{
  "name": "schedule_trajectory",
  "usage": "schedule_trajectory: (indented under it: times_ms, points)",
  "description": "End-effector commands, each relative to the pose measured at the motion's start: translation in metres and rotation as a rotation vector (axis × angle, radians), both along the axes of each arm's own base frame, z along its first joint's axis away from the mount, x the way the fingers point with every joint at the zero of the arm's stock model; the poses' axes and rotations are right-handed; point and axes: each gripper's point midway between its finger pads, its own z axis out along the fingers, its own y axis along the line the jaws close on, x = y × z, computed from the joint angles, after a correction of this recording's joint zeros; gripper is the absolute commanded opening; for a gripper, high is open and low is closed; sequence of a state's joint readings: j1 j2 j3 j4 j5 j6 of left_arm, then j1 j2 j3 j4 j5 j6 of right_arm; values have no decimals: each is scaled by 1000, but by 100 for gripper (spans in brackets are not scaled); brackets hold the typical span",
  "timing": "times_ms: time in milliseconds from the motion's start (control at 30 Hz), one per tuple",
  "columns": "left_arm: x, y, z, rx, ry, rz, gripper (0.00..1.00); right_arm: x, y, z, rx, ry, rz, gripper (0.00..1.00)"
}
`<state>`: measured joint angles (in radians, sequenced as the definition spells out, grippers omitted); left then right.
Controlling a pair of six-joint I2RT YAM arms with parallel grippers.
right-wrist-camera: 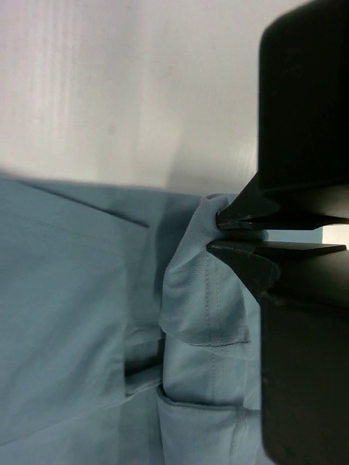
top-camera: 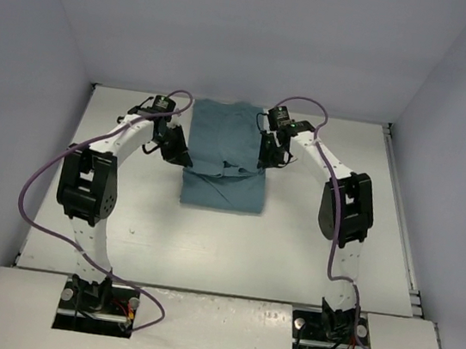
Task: Fold and stack the t-shirts
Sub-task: Fold the folded rectangular tshirt in 1/3 of the way
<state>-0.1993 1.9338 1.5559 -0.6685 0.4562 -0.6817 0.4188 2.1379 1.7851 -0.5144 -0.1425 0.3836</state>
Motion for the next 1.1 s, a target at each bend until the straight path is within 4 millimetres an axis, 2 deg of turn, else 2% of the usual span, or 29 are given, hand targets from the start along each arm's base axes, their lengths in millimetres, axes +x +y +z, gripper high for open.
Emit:
schedule_trajectory:
  times_ms: [0,67,133,200,267,367,467,533,600,633,667,767,833,900,967,1067]
  points:
    - [21,-2,30,-28,-110,-22,16,23,6,25,45,-70,30,13]
    - [23,-2,30,-35,-109,-21,26,31,10,32,56,-95,36,18]
    - [30,-1,36,-45,-126,-19,40,39,12,38,65,-115,36,30]
    - [35,0,42,-53,-142,-15,48,49,13,51,77,-153,43,32]
    - [40,2,51,-60,-166,-14,50,56,13,64,84,-189,53,35]
    - [46,6,89,-64,-272,-25,51,66,11,102,73,-295,105,37]
    - [37,11,109,-27,-346,-55,51,59,9,122,58,-346,189,37]
    - [24,16,126,8,-404,-67,51,43,6,124,42,-353,275,36]
    - [4,16,113,44,-390,-104,51,27,9,119,56,-331,338,33]
    - [1,18,118,59,-408,-105,51,21,7,114,49,-321,356,31]
    - [-15,18,100,87,-371,-115,51,10,10,107,64,-297,385,29]
    - [-43,2,84,113,-361,-168,49,-12,16,88,85,-246,459,17]
    - [-47,-9,78,101,-381,-165,45,-26,21,73,96,-206,502,14]
    - [-53,-22,63,86,-379,-174,41,-34,28,62,98,-189,541,13]
    - [-54,-28,44,120,-368,-183,40,-41,35,50,110,-165,578,13]
    - [-51,-36,28,140,-373,-194,39,-46,45,37,124,-147,619,13]
